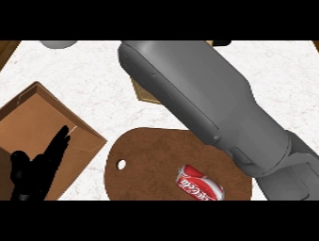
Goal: Pick the lemon from the cutting board and place it in the basket
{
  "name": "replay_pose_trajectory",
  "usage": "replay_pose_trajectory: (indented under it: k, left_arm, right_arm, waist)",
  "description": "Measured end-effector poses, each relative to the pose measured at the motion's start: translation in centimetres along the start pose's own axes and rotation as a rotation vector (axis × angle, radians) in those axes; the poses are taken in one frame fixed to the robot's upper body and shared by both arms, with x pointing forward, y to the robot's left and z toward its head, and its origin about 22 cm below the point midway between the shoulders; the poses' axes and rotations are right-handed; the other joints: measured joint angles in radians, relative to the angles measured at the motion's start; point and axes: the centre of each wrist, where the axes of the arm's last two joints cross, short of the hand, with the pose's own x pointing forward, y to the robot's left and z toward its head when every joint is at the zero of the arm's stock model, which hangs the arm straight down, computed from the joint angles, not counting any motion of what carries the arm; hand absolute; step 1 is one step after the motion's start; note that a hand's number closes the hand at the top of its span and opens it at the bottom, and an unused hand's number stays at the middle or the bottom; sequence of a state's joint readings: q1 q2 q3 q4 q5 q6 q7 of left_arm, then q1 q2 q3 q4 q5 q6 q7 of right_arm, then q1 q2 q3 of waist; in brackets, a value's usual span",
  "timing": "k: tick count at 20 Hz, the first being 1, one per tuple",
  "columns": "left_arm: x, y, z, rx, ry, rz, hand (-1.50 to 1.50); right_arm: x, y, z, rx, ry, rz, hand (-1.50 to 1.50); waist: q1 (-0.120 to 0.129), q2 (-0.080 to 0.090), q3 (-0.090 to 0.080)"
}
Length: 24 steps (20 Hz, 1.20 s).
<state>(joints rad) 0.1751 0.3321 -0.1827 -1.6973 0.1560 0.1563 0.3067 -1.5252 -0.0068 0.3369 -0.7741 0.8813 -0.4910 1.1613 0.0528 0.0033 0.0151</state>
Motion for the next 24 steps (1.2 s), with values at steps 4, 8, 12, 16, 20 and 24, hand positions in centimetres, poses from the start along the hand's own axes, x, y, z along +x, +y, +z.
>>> replay_pose_trajectory:
  k: [4, 8, 12, 16, 20, 24]
  left_arm:
    - [-0.1, 0.0, 0.0, 0.007, -0.001, -0.001, 0.00]
    - [-0.2, 0.0, 0.1, 0.005, -0.003, 0.003, 0.00]
    - [-0.4, 0.0, 0.1, 0.004, -0.013, 0.004, 0.00]
    - [-0.5, 0.1, 0.0, 0.002, -0.005, 0.010, 0.00]
    - [-0.8, 0.1, 0.2, 0.017, -0.005, 0.006, 0.00]
    - [-1.1, 0.2, 0.3, 0.026, 0.001, 0.009, 0.00]
  right_arm:
    - [-1.4, 1.0, -1.0, 0.014, 0.040, -0.018, 1.50]
    - [-3.1, 1.7, -2.0, 0.025, 0.095, -0.088, 1.50]
    - [-5.7, 2.9, -2.5, 0.025, 0.155, -0.155, 1.50]
    - [-7.4, 3.9, -2.6, 0.030, 0.209, -0.179, 1.50]
    - [-9.8, 5.4, -2.8, 0.006, 0.257, -0.118, 1.50]
    - [-10.9, 6.4, -2.8, -0.004, 0.276, -0.023, -1.50]
  waist:
    - [-0.003, 0.002, 0.003]
    - [-0.004, 0.004, 0.004]
    - [-0.006, 0.004, 0.006]
    - [-0.007, 0.003, 0.008]
    - [-0.018, -0.001, 0.008]
    - [-0.028, -0.005, 0.010]
